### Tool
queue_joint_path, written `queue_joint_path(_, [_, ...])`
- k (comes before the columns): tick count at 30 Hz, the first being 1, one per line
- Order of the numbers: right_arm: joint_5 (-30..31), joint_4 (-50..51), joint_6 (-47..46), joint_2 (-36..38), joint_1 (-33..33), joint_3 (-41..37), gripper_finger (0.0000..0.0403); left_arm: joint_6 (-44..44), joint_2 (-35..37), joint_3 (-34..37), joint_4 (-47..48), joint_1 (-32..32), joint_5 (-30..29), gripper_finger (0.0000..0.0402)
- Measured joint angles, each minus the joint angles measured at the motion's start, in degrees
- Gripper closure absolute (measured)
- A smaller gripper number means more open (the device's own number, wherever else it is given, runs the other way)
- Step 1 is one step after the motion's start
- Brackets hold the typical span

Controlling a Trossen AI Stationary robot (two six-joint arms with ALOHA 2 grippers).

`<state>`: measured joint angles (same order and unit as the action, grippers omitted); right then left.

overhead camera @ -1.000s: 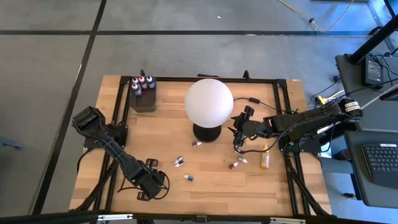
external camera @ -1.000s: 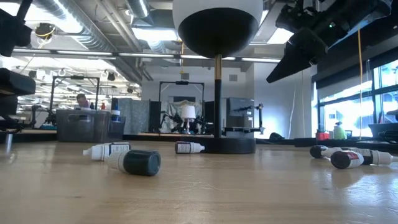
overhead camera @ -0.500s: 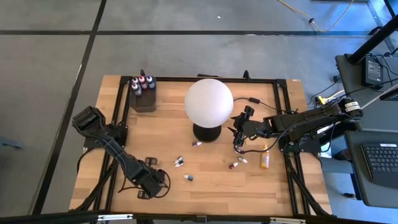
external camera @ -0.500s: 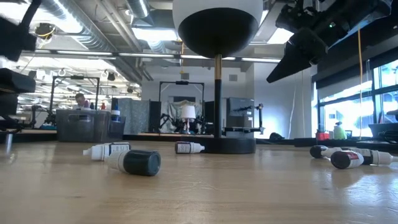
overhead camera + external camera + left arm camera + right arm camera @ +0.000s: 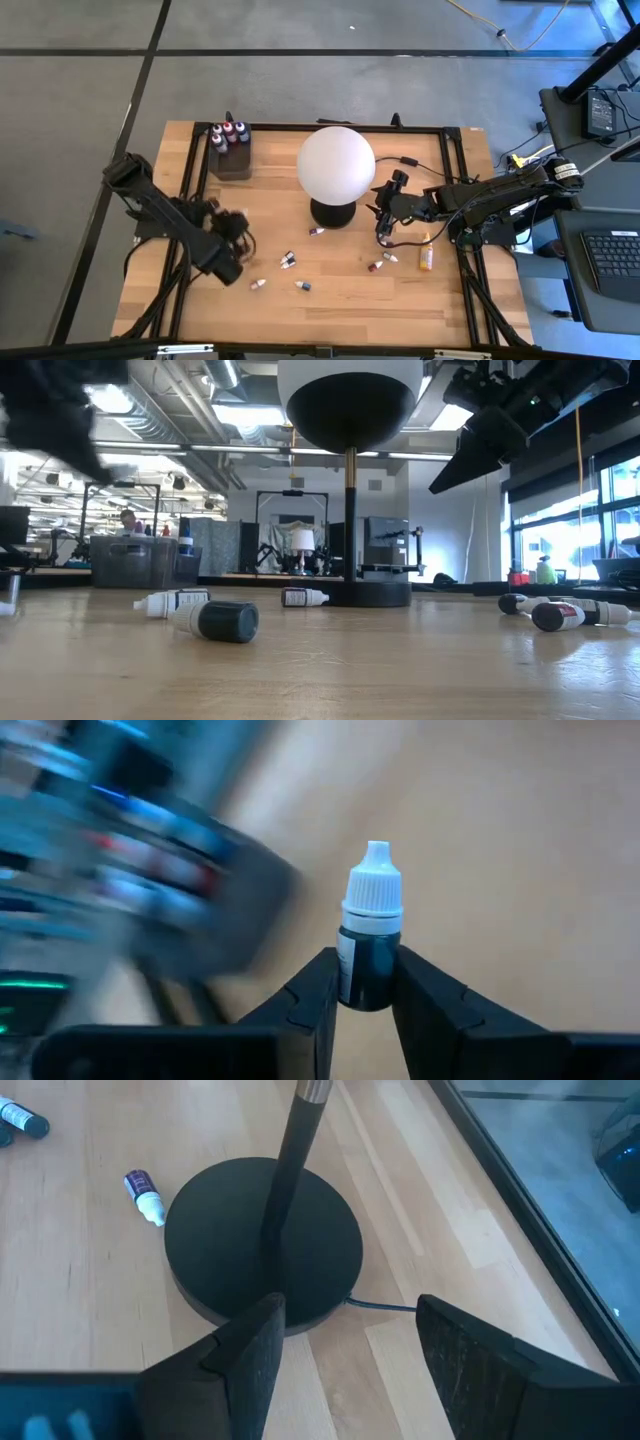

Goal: Pick & Place food coloring
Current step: Put the left small blue food coloring bottle into the black container

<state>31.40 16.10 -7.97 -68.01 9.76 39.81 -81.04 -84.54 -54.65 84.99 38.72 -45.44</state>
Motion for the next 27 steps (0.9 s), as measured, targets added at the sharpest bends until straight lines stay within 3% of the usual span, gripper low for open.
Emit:
queue_joint_path(2, [0.02, 0.0, 0.85, 0.0, 0.0, 0.0, 0.0173, -4.86, 0.67, 0.0, 5.13, -2.72, -6.56, 0.0321])
queue_joint_path(4, [0.02, -0.02, 1.25, 0.0, 0.0, 0.0, 0.0173, -5.59, 1.8, 0.35, 4.37, -6.8, -11.34, 0.0323])
queue_joint_path(7, [0.22, -0.06, 2.04, 0.0, -0.08, 0.0, 0.0173, -3.59, 3.47, 0.59, 3.06, -14.61, -13.09, 0.0325])
queue_joint_path(11, [0.48, -0.04, 2.47, 0.0, -0.5, 0.0, 0.0173, -5.56, 4.44, 0.63, 3.93, -26.6, -10.8, 0.0323])
queue_joint_path(15, [0.48, -0.01, 2.45, 0.0, -1.25, 0.0, 0.0173, -0.16, 5.26, 0.63, 3.28, -38.33, -6.05, 0.032])
queue_joint_path(20, [0.48, 0.0, 2.56, 0.0, -1.98, 0.0, 0.0173, 9.68, 5.59, 0.63, -1.12, -50.97, 4.24, 0.0322])
queue_joint_path(24, [0.48, 0.0, 2.65, 0.0, -2.72, 0.0, 0.0173, 19.56, 5.59, 0.63, -9.5, -58.65, 6.34, 0.0319])
queue_joint_path(27, [0.49, 0.0, 2.63, 0.0, -3.02, 0.0, 0.0173, 27.83, 5.59, 0.63, -17.25, -63.5, 11.53, 0.032])
